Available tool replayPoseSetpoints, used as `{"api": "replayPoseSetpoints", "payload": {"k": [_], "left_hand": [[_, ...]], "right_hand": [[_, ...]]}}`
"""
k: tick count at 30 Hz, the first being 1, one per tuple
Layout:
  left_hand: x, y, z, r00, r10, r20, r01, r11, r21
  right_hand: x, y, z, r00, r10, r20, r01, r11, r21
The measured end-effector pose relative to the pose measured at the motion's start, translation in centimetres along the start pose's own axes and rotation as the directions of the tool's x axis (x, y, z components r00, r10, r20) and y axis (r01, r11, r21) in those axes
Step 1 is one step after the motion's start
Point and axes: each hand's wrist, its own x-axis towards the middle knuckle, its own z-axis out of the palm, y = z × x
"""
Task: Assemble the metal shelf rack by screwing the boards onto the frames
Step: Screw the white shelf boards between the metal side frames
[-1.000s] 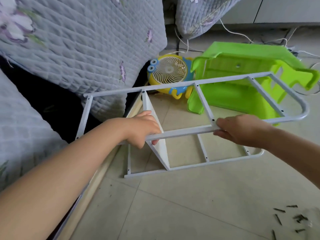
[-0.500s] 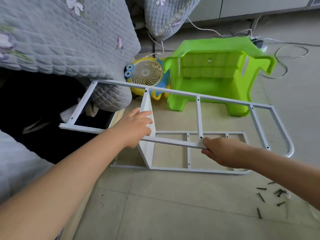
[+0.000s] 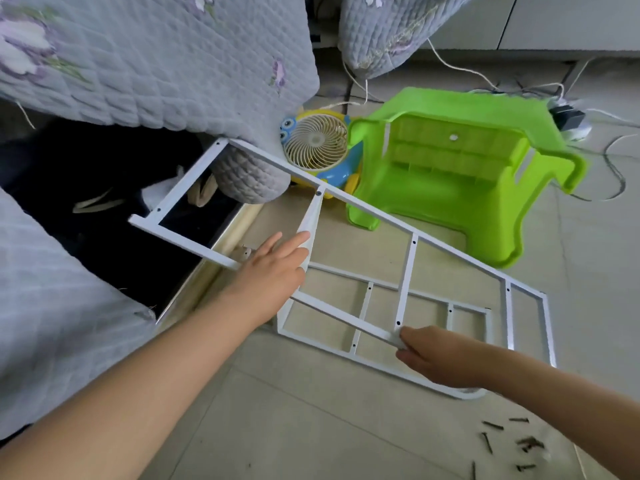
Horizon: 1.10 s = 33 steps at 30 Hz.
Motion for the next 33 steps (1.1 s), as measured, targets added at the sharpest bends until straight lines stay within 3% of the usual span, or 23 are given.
{"api": "replayPoseSetpoints", "payload": {"k": [9, 17, 22, 24, 26, 33], "left_hand": [[0.2, 4.1, -1.5, 0.976, -0.161, 0.146, 0.168, 0.985, -0.039], [0.7, 5.2, -1.9, 0.964, -0.159, 0.215, 0.147, 0.987, 0.07], [1.0, 4.5, -2.8, 0.968, -0.098, 0.233, 0.085, 0.994, 0.064], [1.2, 4.2, -2.9, 0.927, -0.097, 0.364, 0.078, 0.995, 0.066], [1.3, 3.9, -3.3, 0.831, -0.072, 0.551, 0.057, 0.997, 0.044], [1.8, 2.9, -2.6, 0.824, 0.047, 0.565, 0.022, 0.993, -0.114]], "right_hand": [[-0.4, 2.7, 0.8, 0.989, -0.1, 0.113, 0.111, 0.989, -0.099], [-0.5, 3.4, 0.0, 0.977, -0.091, 0.195, 0.111, 0.99, -0.092], [-1.1, 2.5, -0.6, 0.971, -0.008, 0.237, 0.035, 0.993, -0.11], [-0.9, 2.2, -0.6, 0.964, 0.061, 0.26, -0.026, 0.991, -0.133], [-0.2, 1.9, -0.6, 0.948, 0.145, 0.282, -0.104, 0.982, -0.155], [1.1, -0.2, -0.5, 0.885, 0.403, 0.231, -0.379, 0.914, -0.142]]}}
